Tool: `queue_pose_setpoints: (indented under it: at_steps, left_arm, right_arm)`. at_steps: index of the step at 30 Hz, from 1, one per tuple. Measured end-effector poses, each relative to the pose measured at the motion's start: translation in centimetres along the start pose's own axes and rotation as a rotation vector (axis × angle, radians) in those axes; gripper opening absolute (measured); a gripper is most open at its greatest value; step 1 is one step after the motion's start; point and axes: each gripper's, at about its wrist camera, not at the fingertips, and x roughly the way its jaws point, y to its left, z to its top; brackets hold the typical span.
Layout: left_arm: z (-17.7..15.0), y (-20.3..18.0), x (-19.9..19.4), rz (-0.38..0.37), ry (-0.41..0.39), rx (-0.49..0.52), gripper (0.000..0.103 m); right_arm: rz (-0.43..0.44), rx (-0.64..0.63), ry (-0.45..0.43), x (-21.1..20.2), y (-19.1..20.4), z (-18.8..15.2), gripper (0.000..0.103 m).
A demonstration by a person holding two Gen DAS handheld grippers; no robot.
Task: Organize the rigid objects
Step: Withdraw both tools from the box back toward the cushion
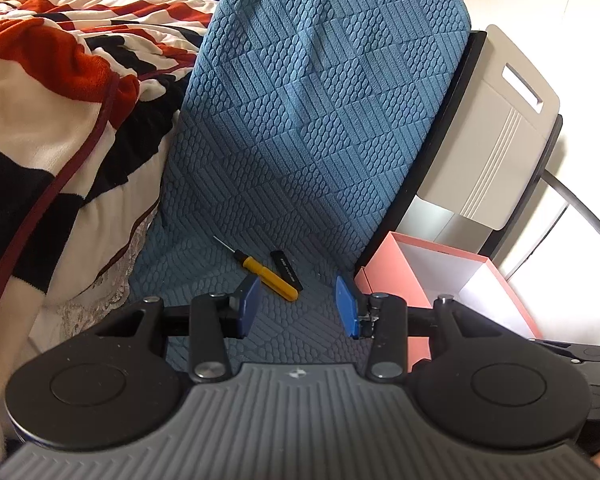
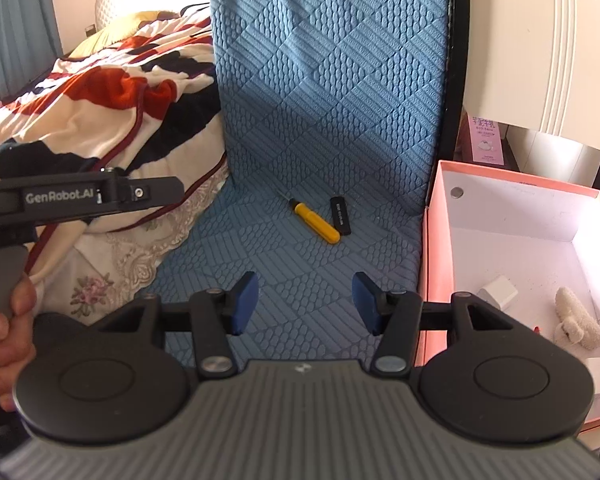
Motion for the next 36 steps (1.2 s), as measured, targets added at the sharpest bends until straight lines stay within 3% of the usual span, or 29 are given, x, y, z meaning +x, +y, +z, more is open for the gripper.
queue_pose_setpoints:
  at_steps: [23,32,36]
  left_arm:
    - [-2.5,1.3,6.1,-0.015,0.129,-0.032,0.048]
    - [-2.5,3.1,10.6,-0.09,0.219,-0.155,0.047]
    - [-2.0,5.2,12.6,-0.132,0.25,-0.292,0.047]
  right_arm:
    - [-0.007,0.0,0.016,3.1,-1.2,-0.7,0.055]
    - [-0.011,0.02,0.008,5.5,-2.1,-0.9,0.055]
    - [-0.004,0.01,0.013,6.6,-2.1,-0.9,0.054]
